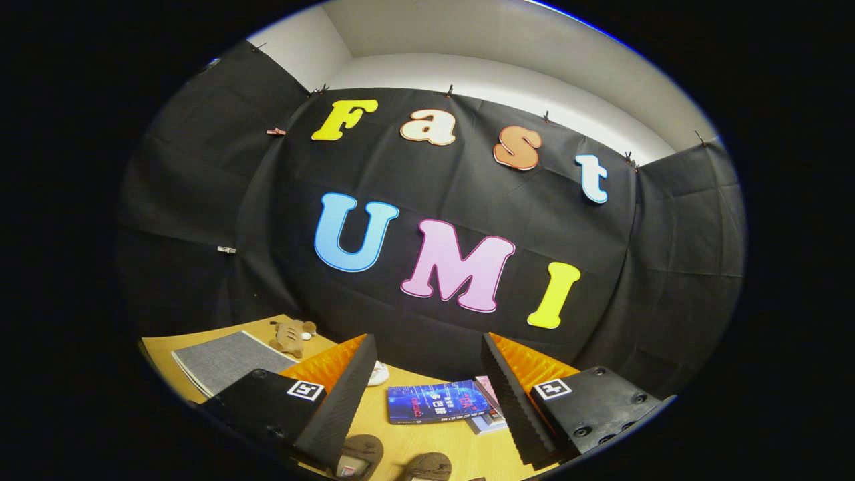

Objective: Open the storage box then place both shoes into the box .Put the left shoe in first, then the right shoe, with the right side of both shoes facing outward in a uniform manner.

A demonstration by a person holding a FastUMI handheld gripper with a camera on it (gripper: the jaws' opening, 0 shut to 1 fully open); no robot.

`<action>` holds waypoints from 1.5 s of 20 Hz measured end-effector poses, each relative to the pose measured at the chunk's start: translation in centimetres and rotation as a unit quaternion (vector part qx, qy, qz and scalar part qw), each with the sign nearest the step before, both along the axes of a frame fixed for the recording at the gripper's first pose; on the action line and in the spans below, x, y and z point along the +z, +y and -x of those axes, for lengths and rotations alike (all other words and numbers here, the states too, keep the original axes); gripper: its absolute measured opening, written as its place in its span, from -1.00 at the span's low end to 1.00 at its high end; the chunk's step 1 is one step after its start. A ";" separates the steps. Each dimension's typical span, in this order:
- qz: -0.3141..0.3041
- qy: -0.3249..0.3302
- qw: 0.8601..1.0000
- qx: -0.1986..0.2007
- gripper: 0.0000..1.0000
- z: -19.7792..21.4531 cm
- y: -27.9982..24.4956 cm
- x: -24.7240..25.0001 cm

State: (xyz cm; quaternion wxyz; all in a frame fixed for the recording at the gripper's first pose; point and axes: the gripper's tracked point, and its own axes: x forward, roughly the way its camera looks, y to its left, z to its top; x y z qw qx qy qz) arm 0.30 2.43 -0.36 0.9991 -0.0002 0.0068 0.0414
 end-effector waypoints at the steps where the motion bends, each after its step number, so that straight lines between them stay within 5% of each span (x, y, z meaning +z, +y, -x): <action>1: -0.001 0.001 1.000 0.003 0.95 0.0 0.0 0.0; 8: -0.020 0.002 0.999 0.039 0.95 -0.2 1.0 -0.2; 15: -0.095 0.055 0.976 0.190 0.95 -0.7 7.6 -3.8; 20: -0.218 0.154 0.906 0.328 0.96 0.0 14.2 -8.1; 23: -0.285 0.213 0.852 0.385 0.97 0.3 17.3 -10.8; 30: -0.428 0.354 0.712 0.429 0.94 1.3 21.6 -18.7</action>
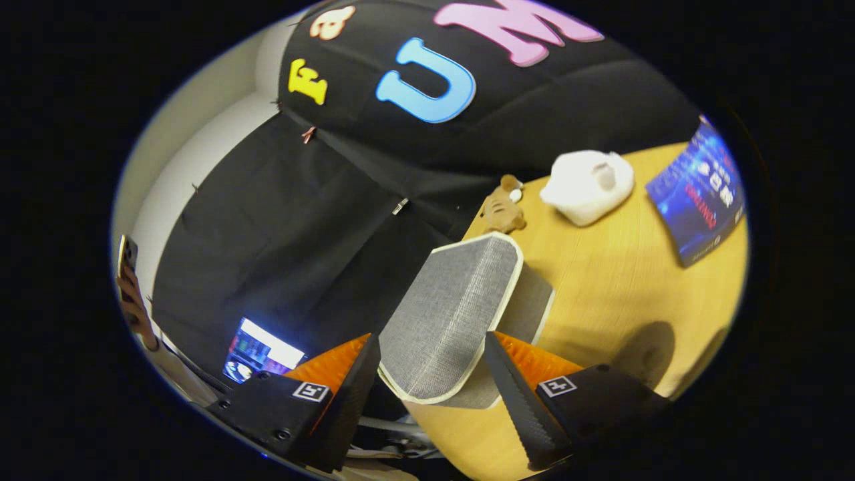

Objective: Open the storage box then place both shoes into the box .Put the left shoe in first, then the right shoe, with the right side of both shoes facing outward in a uniform manner.

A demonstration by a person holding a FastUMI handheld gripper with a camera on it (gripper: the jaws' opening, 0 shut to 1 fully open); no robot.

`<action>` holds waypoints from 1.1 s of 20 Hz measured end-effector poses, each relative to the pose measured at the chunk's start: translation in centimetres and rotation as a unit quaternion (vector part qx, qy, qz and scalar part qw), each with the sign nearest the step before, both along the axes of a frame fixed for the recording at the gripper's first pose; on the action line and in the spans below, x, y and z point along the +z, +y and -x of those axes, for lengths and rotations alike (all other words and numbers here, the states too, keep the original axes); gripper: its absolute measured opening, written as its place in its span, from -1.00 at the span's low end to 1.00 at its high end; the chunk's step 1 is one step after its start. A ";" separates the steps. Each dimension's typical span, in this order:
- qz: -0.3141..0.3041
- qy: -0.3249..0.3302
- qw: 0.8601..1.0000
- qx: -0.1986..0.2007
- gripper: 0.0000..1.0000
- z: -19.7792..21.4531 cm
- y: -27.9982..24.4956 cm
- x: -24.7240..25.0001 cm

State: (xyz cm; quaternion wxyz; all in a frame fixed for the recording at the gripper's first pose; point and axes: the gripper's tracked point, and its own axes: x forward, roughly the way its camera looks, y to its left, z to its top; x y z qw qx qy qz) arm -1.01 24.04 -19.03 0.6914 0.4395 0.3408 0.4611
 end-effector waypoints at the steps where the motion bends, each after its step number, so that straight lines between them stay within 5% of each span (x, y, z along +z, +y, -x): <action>1: -0.014 0.019 1.000 0.006 0.95 0.0 0.5 -1.0; 12: -0.146 0.174 0.971 0.078 0.94 0.4 6.6 -5.7; 17: -0.220 0.194 0.951 0.100 0.88 0.6 7.7 -4.3; 22: -0.250 0.212 0.940 0.093 -0.60 0.4 7.7 -4.0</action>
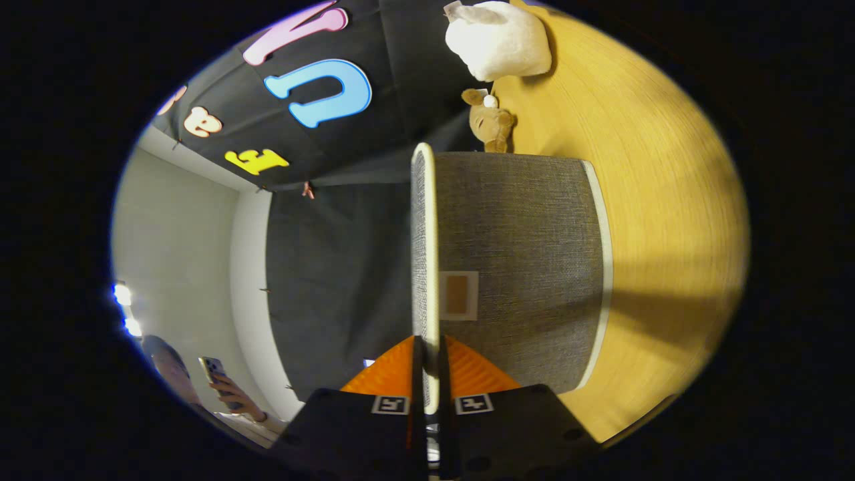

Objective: Open the storage box then place both shoes into the box .Put the left shoe in first, then the right shoe, with the right side of both shoes facing outward in a uniform manner.

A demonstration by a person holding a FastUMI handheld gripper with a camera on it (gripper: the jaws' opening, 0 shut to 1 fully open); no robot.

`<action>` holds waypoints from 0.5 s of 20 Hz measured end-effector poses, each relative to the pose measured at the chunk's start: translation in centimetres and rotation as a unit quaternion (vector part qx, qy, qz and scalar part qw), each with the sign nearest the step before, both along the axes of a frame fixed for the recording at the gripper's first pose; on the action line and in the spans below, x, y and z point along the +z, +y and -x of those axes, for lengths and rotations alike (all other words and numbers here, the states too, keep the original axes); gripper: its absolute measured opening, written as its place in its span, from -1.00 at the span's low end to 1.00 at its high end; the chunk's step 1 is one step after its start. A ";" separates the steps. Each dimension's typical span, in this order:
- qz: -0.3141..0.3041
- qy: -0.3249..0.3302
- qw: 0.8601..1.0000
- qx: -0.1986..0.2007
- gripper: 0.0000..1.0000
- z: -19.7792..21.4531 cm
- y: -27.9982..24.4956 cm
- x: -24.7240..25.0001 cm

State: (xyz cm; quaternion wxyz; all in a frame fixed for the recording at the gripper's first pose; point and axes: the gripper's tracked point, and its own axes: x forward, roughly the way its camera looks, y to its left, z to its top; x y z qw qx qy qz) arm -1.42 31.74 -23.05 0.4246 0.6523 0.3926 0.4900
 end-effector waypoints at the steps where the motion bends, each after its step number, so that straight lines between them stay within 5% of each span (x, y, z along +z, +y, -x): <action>1: 0.004 -0.010 1.000 -0.002 -0.90 0.3 0.2 0.3; 10: 0.066 -0.088 0.991 -0.071 -0.90 -0.2 -1.3 5.1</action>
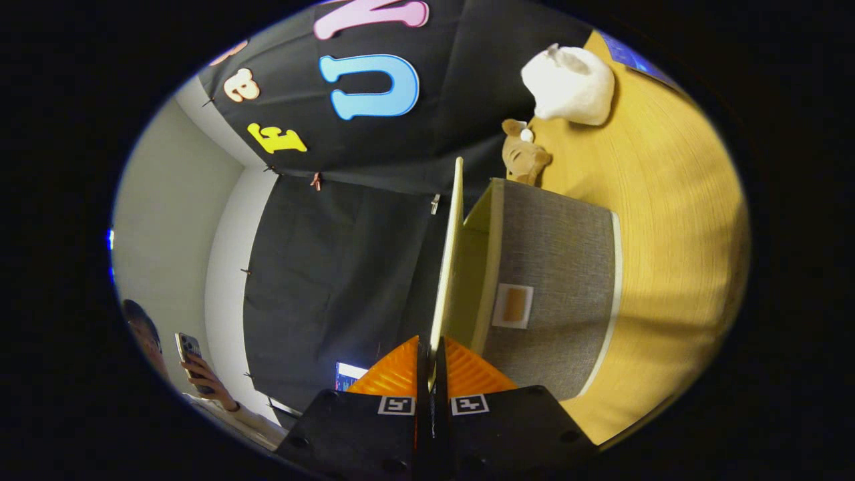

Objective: Open the storage box then place both shoes into the box .Put the left shoe in first, then the right shoe, with the right side of both shoes facing outward in a uniform manner.

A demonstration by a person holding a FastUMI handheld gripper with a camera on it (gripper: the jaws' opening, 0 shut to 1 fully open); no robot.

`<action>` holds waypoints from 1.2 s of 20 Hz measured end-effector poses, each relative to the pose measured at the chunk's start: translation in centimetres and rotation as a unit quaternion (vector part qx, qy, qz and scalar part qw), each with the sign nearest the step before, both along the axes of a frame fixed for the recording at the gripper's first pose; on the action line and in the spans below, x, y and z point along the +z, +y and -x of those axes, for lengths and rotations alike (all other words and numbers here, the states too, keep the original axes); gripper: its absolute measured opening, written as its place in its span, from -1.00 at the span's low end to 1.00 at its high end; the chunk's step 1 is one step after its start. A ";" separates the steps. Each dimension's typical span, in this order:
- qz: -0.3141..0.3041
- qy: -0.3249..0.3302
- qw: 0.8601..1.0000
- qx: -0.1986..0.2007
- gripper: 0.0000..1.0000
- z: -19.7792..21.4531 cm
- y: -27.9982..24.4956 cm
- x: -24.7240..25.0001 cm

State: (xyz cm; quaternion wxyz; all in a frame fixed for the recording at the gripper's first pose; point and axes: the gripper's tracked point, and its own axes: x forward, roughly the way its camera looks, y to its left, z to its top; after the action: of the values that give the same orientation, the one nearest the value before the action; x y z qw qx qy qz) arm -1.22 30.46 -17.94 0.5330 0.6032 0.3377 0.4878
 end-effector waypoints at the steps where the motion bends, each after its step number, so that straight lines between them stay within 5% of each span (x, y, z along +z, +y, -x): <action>1: 0.008 -0.010 1.000 -0.006 -0.90 0.0 0.2 0.7; 8: 0.027 -0.094 0.995 -0.025 -0.90 -0.9 2.6 9.0; 17: 0.057 -0.156 0.986 0.000 -0.90 -0.5 11.6 15.7; 24: 0.098 -0.178 0.979 -0.002 -0.48 -1.7 19.0 16.4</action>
State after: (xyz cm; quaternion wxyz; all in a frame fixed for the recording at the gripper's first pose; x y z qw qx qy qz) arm 0.45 49.42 -1.57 0.6425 0.4520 0.2824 0.5506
